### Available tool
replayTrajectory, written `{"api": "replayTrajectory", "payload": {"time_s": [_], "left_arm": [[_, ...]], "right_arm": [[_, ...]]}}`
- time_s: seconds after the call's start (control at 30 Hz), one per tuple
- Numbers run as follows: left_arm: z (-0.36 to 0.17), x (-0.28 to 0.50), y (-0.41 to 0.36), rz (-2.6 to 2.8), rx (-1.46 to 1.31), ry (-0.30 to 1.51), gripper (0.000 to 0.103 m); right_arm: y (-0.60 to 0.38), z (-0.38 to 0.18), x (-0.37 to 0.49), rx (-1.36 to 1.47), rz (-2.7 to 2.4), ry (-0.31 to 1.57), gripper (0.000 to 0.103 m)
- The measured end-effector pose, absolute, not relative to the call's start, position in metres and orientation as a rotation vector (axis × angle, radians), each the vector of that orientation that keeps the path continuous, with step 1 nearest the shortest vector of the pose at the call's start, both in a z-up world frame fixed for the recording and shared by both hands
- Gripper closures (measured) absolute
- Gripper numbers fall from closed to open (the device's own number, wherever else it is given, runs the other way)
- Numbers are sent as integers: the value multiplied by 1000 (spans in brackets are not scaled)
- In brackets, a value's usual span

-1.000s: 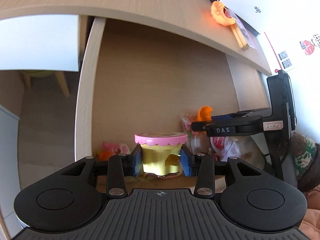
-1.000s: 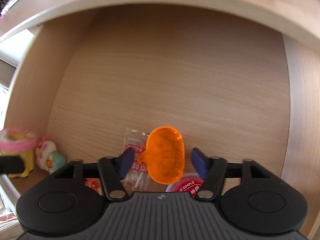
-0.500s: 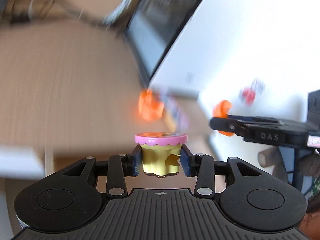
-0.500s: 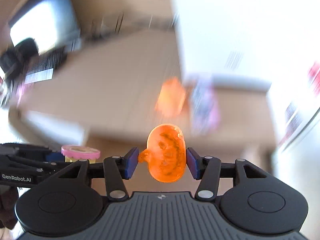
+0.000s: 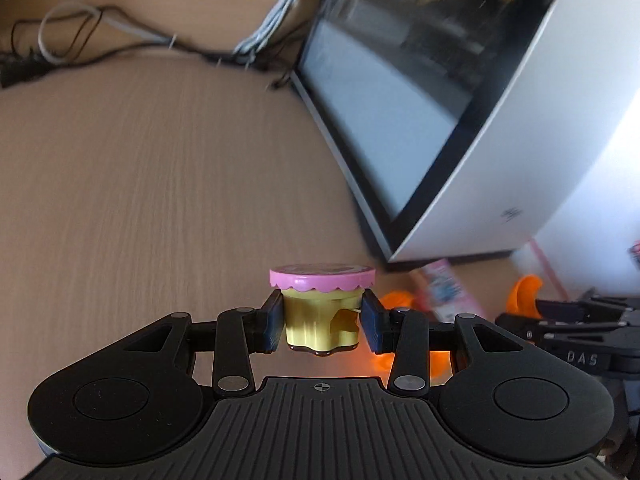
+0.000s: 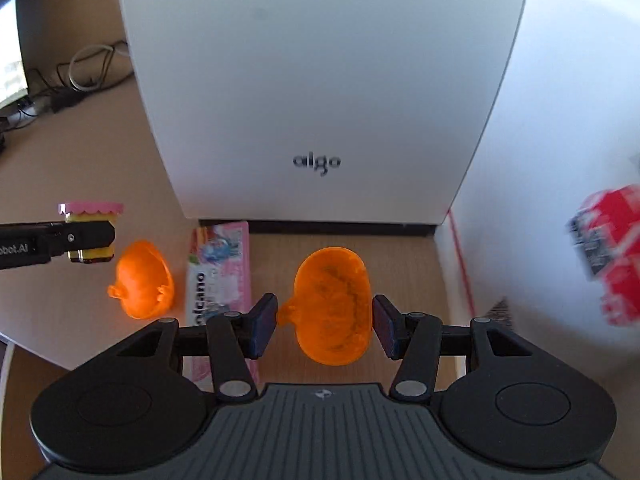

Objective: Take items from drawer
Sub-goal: 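Place the yellow cup and orange cup on the desk beside the packet, then move both tools back down toward the open drawer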

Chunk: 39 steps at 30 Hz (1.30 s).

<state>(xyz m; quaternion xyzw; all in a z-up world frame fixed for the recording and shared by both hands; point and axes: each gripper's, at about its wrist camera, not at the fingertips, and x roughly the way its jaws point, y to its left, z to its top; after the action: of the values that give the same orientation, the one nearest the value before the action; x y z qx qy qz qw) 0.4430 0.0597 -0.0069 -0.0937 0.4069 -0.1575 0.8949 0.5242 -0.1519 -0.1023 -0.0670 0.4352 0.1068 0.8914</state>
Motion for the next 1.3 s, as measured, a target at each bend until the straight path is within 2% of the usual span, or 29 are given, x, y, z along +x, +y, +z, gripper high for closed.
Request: {"api": "replayTrajectory", "payload": {"time_s": [0.17, 0.43, 0.7, 0.8, 0.9, 1.0, 1.13, 1.3], "left_arm": [[-17, 447, 50, -314, -134, 809, 60], [-14, 442, 53, -308, -144, 815, 60], [18, 420, 83, -273, -161, 746, 60], [28, 399, 98, -297, -153, 772, 60], [30, 371, 105, -384, -121, 836, 60], [13, 343, 103, -509, -106, 990, 60], [-31, 314, 86, -604, -63, 1213, 60], [-62, 294, 80, -611, 45, 1350, 61]], "right_arm": [[-140, -121, 552, -129, 246, 897, 51], [-121, -118, 577, -98, 332, 888, 50], [-115, -85, 564, -102, 325, 818, 47], [-126, -66, 543, -68, 327, 798, 46], [-132, -50, 529, -30, 346, 798, 42], [-139, -49, 488, 2, 389, 840, 37], [-137, -75, 452, -21, 438, 943, 37], [-152, -112, 407, -34, 425, 1103, 37]]}}
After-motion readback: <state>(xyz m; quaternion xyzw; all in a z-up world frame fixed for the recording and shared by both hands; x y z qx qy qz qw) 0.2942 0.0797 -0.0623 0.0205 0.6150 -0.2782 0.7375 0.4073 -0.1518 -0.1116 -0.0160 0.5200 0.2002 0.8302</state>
